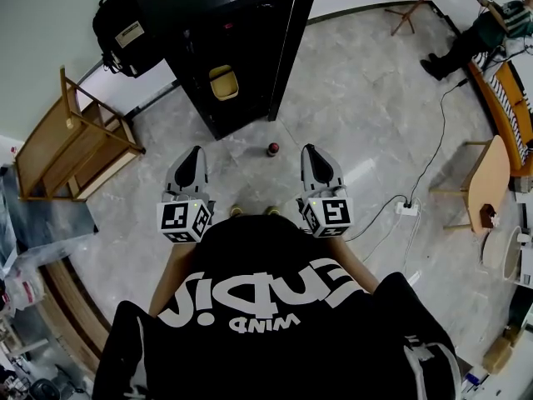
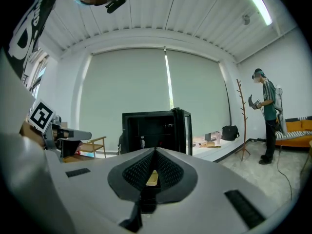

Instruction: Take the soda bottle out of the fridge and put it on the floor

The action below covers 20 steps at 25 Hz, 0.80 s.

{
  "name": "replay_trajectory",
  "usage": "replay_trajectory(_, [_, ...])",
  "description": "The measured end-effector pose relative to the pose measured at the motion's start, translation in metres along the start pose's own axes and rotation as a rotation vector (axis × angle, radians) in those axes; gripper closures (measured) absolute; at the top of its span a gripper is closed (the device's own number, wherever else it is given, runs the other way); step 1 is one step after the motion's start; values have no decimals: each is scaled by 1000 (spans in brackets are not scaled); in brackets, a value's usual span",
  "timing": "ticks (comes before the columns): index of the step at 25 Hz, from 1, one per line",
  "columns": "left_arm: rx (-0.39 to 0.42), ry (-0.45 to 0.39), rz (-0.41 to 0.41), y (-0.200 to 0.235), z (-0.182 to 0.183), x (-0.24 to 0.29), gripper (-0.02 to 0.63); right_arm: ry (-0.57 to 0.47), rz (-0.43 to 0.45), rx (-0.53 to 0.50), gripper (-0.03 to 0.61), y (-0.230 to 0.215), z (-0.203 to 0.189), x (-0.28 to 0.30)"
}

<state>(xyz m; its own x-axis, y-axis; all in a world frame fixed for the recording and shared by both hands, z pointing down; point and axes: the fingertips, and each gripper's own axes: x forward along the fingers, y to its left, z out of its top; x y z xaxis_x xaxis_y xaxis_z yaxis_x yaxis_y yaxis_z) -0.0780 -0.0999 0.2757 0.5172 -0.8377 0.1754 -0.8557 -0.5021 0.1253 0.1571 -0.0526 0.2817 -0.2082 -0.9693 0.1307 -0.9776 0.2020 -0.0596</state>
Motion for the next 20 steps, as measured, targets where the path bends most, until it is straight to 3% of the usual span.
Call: replay_trajectory(20, [-13, 43, 15, -5, -11, 3, 607, 31, -8, 14, 554, -6, -5, 0])
